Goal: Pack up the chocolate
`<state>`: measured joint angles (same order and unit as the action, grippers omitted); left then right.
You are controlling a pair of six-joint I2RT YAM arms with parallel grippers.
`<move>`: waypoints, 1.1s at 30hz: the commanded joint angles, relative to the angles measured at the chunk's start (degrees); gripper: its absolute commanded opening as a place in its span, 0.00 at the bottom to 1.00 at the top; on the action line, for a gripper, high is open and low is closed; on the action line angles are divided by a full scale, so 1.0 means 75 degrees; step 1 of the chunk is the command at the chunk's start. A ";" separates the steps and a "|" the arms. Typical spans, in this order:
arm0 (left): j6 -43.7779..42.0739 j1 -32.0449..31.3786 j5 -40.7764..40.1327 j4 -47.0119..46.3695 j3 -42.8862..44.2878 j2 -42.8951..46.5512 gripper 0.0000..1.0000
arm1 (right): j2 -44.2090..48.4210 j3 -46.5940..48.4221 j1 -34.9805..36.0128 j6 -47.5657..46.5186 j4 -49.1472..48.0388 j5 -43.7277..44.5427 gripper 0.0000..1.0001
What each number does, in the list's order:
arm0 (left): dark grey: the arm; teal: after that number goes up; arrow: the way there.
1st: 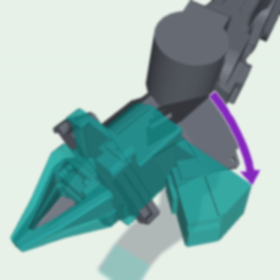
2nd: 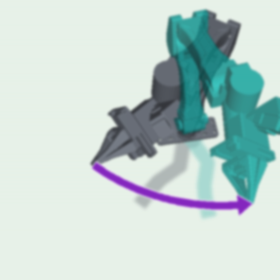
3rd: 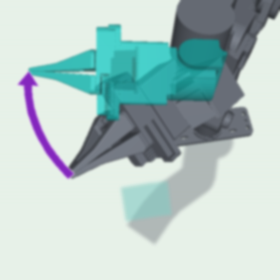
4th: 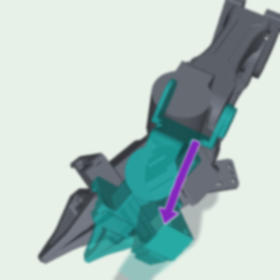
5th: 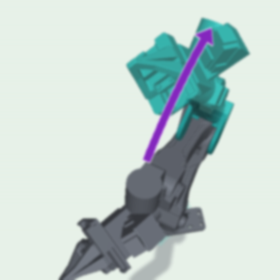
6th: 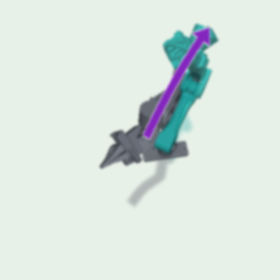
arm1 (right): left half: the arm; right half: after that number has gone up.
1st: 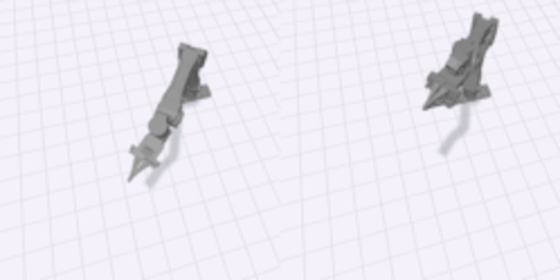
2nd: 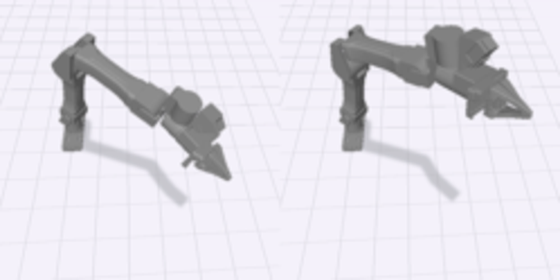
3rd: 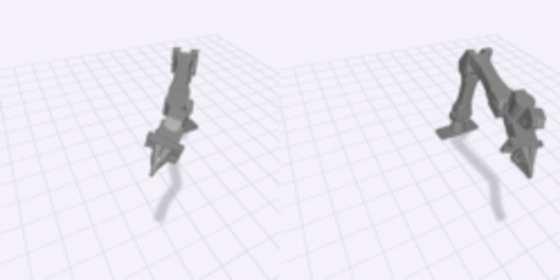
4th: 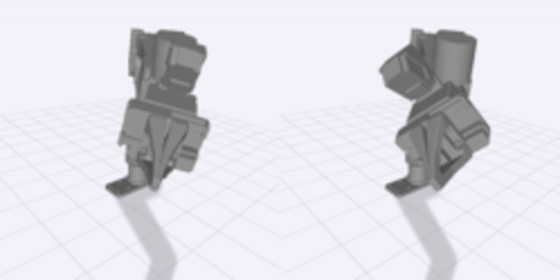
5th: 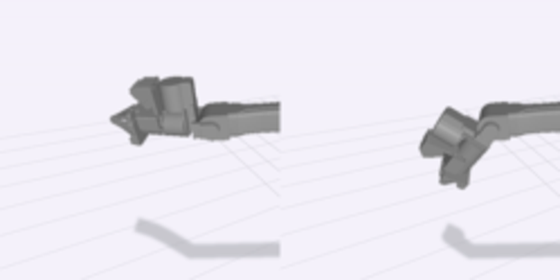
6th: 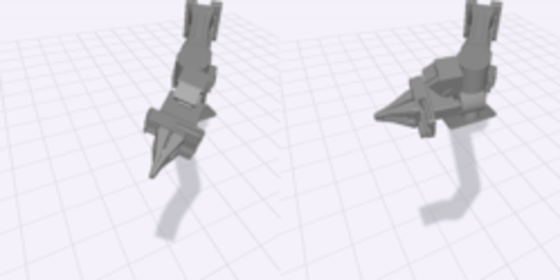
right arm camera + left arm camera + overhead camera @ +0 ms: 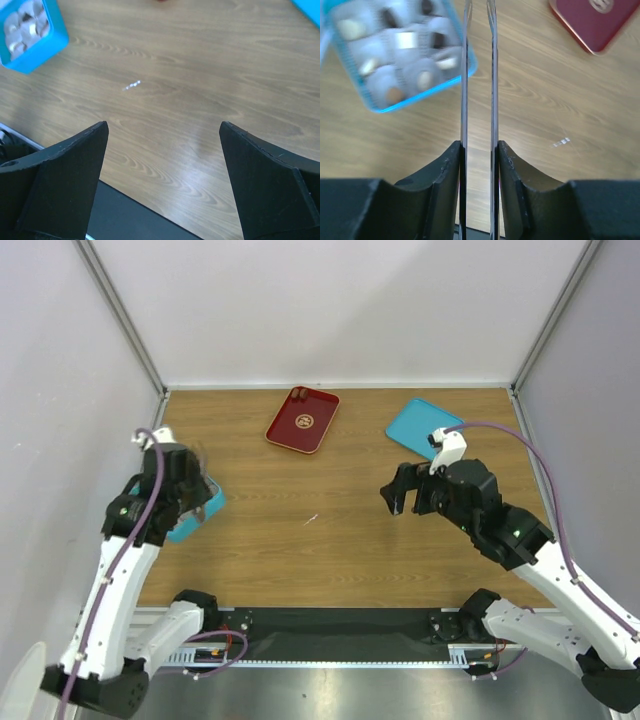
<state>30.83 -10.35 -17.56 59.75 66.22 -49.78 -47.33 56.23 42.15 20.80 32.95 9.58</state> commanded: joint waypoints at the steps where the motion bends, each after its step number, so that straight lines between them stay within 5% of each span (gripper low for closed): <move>1: 0.0024 -0.1006 0.0198 -0.1166 -0.0262 -0.0195 0.38 | -0.0111 0.0659 -0.0159 0.0016 0.0048 -0.0082 1.00; 12: 0.1057 -0.4056 -0.0540 -0.3078 -0.1806 -0.1213 0.39 | -0.0732 0.1631 -0.1060 0.0086 0.0832 -0.0340 1.00; 18: 0.1327 -0.4397 -0.0377 -0.4577 -0.2629 -0.2291 0.43 | -0.0838 0.1913 -0.1143 0.0309 0.1231 -0.0223 1.00; 33: 0.1608 -0.4760 -0.0284 -0.5330 -0.2759 -0.4389 0.58 | -0.1071 0.1808 -0.1144 0.0789 0.1572 -0.0223 0.99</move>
<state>40.69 -44.47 -20.36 23.05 45.43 -81.23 -54.48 68.27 33.74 25.28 45.30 8.10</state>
